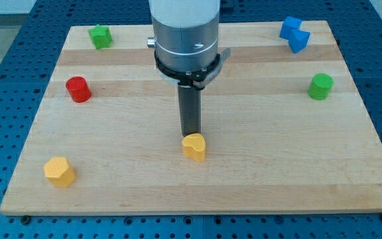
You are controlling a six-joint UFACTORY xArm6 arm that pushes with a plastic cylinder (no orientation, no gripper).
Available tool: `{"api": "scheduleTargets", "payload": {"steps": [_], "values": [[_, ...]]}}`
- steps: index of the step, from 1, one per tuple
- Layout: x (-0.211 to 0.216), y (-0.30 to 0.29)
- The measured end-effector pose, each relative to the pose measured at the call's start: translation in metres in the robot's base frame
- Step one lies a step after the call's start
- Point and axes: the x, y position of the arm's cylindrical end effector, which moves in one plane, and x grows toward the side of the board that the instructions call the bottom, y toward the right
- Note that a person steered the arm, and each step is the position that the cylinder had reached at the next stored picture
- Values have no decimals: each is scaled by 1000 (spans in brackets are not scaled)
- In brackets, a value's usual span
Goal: Drag the yellow heart slightly downwards parallel to hexagon
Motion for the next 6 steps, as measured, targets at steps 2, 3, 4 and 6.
{"api": "scheduleTargets", "payload": {"steps": [2, 3, 4, 6], "values": [[30, 0], [34, 0], [34, 2], [32, 2]]}}
